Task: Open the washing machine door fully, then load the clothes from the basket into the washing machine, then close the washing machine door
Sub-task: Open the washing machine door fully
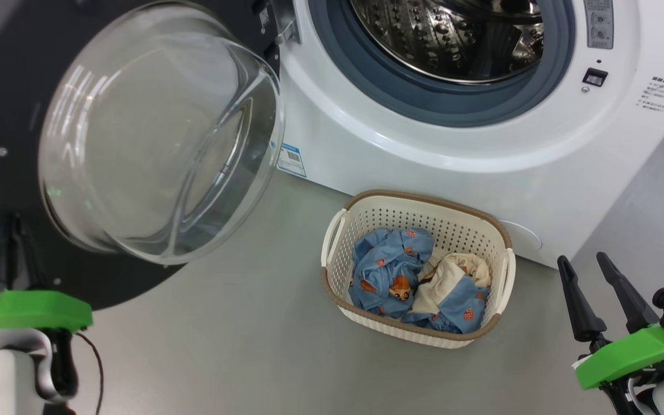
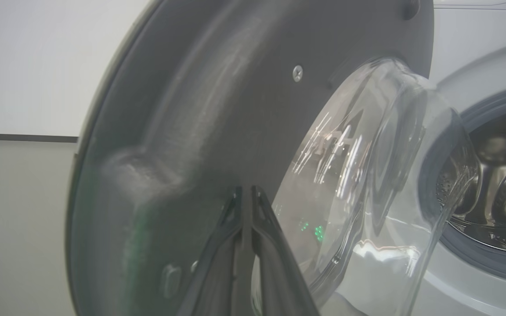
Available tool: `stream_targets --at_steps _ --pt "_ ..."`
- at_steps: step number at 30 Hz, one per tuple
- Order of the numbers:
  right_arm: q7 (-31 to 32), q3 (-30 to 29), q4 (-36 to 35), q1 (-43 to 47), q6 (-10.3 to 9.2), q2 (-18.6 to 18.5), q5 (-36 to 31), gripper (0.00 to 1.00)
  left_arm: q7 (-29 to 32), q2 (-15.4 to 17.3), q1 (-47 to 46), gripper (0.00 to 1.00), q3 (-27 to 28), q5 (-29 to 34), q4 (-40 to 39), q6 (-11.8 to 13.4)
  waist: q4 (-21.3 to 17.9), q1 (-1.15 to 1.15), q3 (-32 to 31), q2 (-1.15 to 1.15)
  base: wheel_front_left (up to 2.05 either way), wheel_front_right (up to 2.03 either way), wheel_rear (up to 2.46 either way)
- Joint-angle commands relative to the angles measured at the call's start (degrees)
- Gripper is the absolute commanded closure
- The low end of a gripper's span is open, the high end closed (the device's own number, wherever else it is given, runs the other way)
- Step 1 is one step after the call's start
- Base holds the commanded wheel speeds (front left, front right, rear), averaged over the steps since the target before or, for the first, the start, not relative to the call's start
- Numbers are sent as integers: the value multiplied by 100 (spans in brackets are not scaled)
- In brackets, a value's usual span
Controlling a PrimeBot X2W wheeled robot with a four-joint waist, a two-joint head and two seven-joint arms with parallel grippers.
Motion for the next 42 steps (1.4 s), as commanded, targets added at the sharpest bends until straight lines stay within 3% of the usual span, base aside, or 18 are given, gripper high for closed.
stream_targets --at_steps 1,21,42 --pt "-70 145 -133 -185 32 -131 -102 0 -29 308 -334 100 333 97 25 -7 -24 0 56 0 0 0 0" --pt "-70 231 -181 -527 32 -342 -155 0 -29 538 -1180 100 1546 796 793 -195 -190 0 726 0 0 0 0" --pt "-70 295 -161 -883 32 -425 -191 0 -29 712 -1654 100 2399 1222 1246 -408 -332 0 1156 0 0 0 0"
